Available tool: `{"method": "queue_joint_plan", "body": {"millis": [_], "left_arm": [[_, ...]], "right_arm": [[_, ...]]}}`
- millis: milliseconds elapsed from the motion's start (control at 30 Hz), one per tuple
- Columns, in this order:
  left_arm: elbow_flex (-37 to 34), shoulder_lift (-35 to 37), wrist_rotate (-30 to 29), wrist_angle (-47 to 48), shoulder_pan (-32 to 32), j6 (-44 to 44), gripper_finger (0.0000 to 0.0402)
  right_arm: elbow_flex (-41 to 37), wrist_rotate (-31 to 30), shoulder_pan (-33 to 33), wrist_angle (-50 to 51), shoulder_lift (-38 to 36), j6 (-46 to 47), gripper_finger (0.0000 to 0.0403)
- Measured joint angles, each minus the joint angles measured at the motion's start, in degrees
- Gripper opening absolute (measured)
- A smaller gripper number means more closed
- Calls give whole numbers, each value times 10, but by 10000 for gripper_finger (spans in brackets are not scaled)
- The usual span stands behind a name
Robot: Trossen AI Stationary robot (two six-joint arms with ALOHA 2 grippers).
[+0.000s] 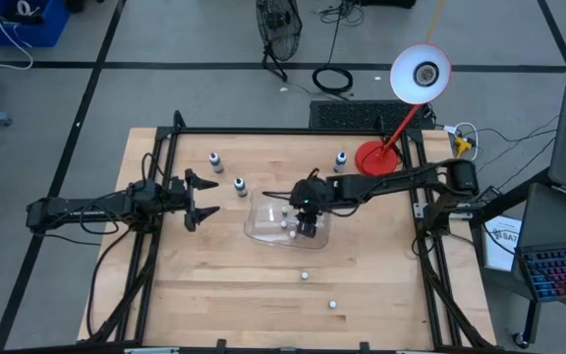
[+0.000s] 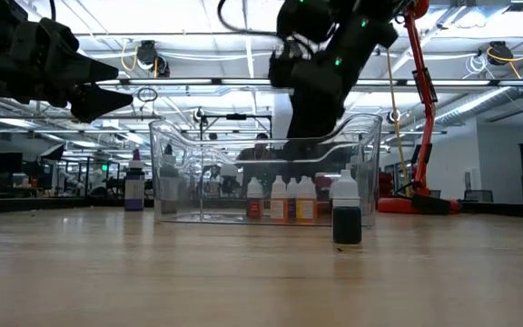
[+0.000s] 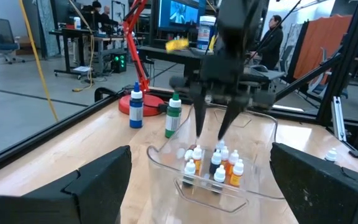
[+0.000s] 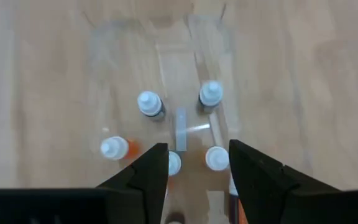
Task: Pick & Place food coloring
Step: Put the small black food coloring bottle into the transparent bin
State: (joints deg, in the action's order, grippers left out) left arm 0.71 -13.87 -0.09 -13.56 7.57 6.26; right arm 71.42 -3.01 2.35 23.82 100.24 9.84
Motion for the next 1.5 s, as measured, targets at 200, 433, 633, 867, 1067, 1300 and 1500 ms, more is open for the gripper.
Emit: {"method": "queue_joint_plan", "body": {"millis": [200, 433, 633, 867, 1067, 1300, 1500], "left_arm": [[0, 0, 0, 0, 0, 0, 379], [0, 0, 0, 0, 0, 0, 379], [0, 0, 0, 0, 0, 0, 379], [0, 0, 0, 0, 0, 0, 379], [0, 0, 0, 0, 0, 0, 379], [0, 0, 0, 0, 0, 0, 379], [0, 0, 0, 0, 0, 0, 379]], "right_arm": [[0, 3, -27, 10, -72, 19, 155], [1, 48, -155, 14, -119, 113, 155], [1, 13, -303, 16, -93, 228, 155], [1, -91, -420, 30, -33, 281, 155], [0, -119, -447, 32, -1, 300, 155], [1, -119, -445, 54, 9, 322, 155], [-7, -119, -440, 58, 9, 342, 155]]}}
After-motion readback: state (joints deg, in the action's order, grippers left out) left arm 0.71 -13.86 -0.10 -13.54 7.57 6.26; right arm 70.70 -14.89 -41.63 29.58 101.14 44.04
